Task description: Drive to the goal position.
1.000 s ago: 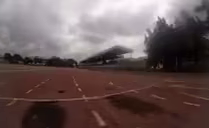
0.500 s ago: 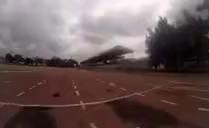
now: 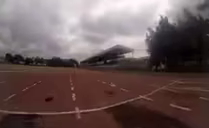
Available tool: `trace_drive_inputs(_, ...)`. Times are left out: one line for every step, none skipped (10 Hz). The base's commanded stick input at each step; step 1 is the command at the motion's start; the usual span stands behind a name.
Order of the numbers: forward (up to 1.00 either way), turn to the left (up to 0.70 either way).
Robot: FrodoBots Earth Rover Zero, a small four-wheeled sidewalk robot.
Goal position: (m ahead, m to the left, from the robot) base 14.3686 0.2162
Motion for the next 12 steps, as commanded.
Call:
trace_drive_inputs(0.70, 0.35)
trace_drive_inputs(0.70, 0.15)
trace_drive_inputs(0.70, 0.00)
trace_drive_inputs(0.70, 0.00)
trace_drive_inputs(0.70, 0.00)
trace_drive_inputs(0.70, 0.00)
trace_drive_inputs(0.70, 0.00)
trace_drive_inputs(0.70, 0.00)
trace_drive_inputs(0.70, 0.00)
trace_drive_inputs(0.70, 0.00)
trace_drive_inputs(0.70, 0.00)
trace_drive_inputs(0.70, 0.00)
